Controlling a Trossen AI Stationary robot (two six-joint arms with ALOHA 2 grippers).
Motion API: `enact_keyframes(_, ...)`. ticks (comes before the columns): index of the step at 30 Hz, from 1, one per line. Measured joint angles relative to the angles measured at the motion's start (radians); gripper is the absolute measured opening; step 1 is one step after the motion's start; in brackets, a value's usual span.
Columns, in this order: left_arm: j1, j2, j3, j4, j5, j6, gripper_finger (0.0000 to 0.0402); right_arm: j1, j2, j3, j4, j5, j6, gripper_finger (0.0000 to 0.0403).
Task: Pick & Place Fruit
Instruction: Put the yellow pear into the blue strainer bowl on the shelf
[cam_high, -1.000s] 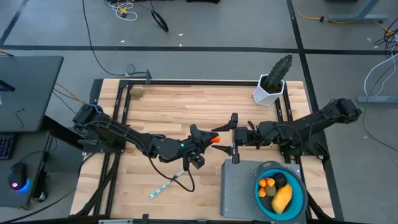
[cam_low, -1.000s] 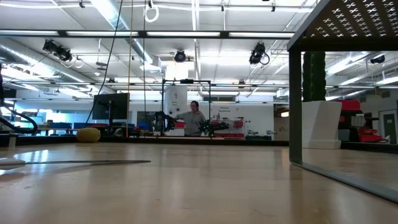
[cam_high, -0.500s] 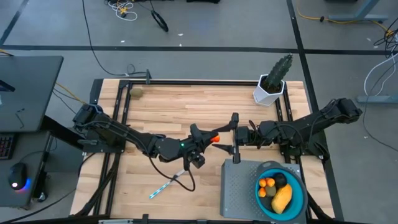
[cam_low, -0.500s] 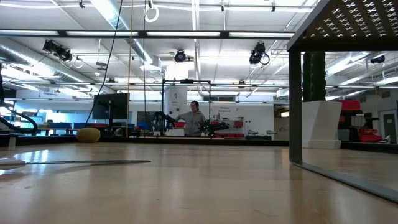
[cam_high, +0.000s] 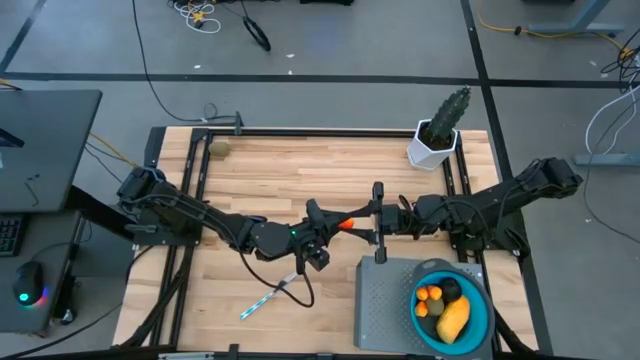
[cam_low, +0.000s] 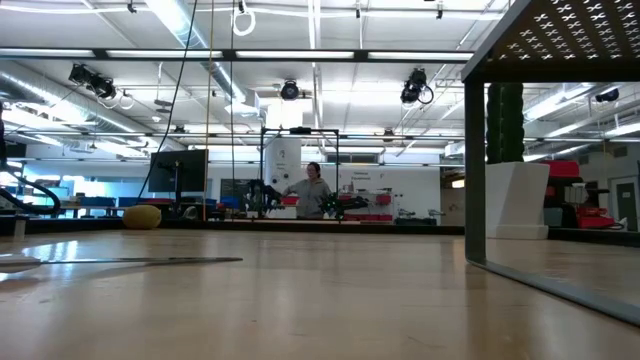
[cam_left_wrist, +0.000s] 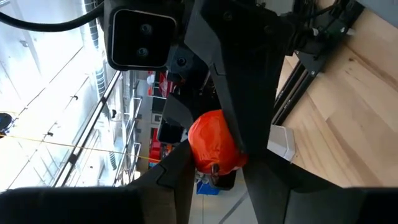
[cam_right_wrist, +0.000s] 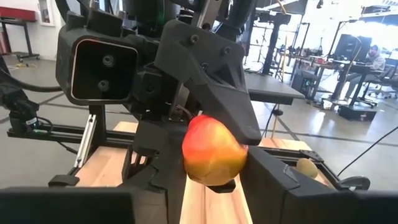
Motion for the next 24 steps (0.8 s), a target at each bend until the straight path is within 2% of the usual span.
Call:
enact_keyframes(14,0.0,0.0,-0.001,-0.004,0.026,-0.075,0.0132,0.001,-0.001,0.001,-0.024,-0.004,0.0,0.0134)
enact_keyframes(24,0.0,0.0,-0.001,-0.016,0.03,-0.099,0.0192,0.003,0.0,0.001,-0.038,-0.001,-0.013,0.0134)
